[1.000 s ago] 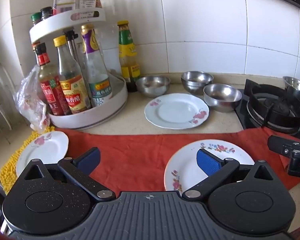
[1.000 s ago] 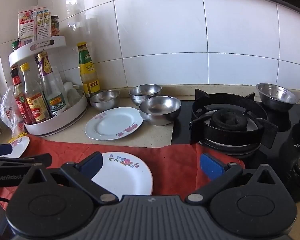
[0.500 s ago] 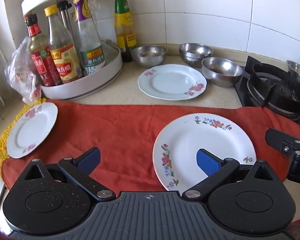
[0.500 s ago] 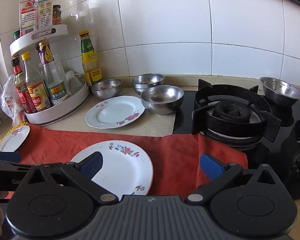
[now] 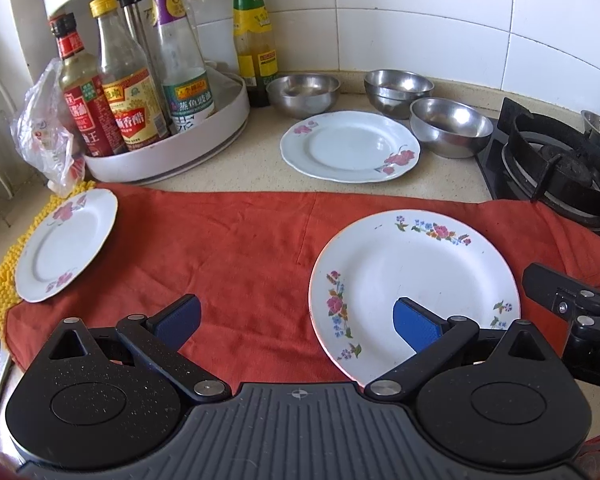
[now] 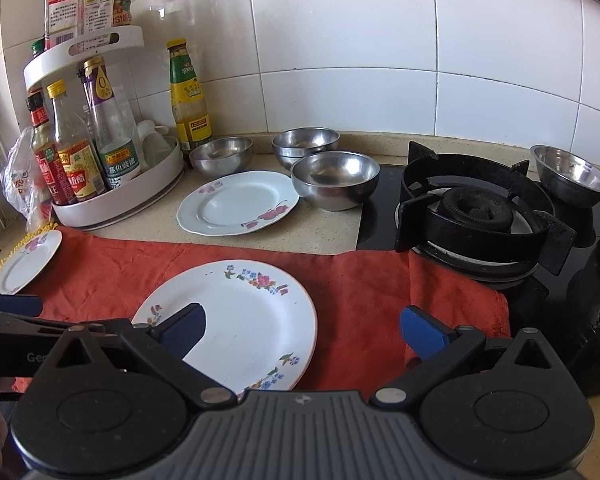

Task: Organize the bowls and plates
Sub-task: 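Move both grippers, open, toward the rim of the multicolour-flower plate on the cloth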

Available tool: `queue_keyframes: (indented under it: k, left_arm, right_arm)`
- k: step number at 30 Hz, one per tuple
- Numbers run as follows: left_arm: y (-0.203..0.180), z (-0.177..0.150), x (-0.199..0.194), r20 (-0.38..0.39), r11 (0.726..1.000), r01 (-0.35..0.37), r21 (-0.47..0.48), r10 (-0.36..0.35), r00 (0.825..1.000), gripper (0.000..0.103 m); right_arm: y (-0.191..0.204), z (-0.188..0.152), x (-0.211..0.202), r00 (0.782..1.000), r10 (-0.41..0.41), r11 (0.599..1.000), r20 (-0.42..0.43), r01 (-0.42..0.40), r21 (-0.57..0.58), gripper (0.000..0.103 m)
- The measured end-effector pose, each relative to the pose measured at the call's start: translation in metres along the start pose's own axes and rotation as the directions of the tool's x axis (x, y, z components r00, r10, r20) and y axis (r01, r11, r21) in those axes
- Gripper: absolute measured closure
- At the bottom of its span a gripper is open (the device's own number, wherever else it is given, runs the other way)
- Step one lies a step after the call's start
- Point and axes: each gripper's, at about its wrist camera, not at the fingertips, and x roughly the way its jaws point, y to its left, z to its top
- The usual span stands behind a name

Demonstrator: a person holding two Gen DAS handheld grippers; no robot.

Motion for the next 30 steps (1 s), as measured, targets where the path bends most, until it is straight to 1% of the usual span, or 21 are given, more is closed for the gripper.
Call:
queue_keyframes:
  k: [8,15,19,21,23,25,27,30]
  left_arm:
    - [0.008,-0.006,0.003,-0.041,1.0,-0.003,-0.03,0.002,0.999,0.0]
    - [0.011,-0.012,0.006,-0.083,0.997,-0.014,-0.076,0.008,0.997,0.0]
    - [0.012,-0.016,0.007,-0.11,0.992,-0.014,-0.127,0.0,0.994,0.0]
    - [0.011,-0.018,0.007,-0.126,0.992,-0.016,-0.124,0.0,0.992,0.0]
    - [0.011,-0.019,0.008,-0.132,0.993,-0.034,-0.116,0.019,0.991,0.001]
    - [0.015,-0.019,0.009,-0.14,0.99,-0.042,-0.133,0.023,0.99,0.001]
    - [0.019,-0.02,0.009,-0.147,0.987,-0.038,-0.154,0.015,0.989,0.001]
    - [0.02,-0.018,0.011,-0.156,0.988,-0.025,-0.15,0.001,0.988,0.001]
  right_arm:
    - [0.008,-0.005,0.005,0.999,0.019,0.999,-0.028,-0.02,-0.027,0.0]
    - [0.008,-0.006,0.006,0.999,0.012,0.999,-0.038,-0.014,-0.049,0.0]
    - [0.005,-0.006,0.008,0.999,0.006,0.999,-0.049,-0.008,-0.043,0.0]
    - [0.005,-0.006,0.009,0.999,0.006,0.999,-0.051,-0.008,-0.037,0.0]
    - [0.005,-0.006,0.011,0.999,0.006,0.999,-0.054,-0.007,-0.034,0.0]
    - [0.004,-0.006,0.012,0.998,-0.001,0.999,-0.058,-0.001,-0.034,0.0]
    - [0.002,-0.006,0.012,0.998,-0.009,1.0,-0.056,0.008,-0.027,0.0]
    - [0.002,-0.004,0.015,0.998,-0.016,1.0,-0.06,0.015,-0.017,0.0]
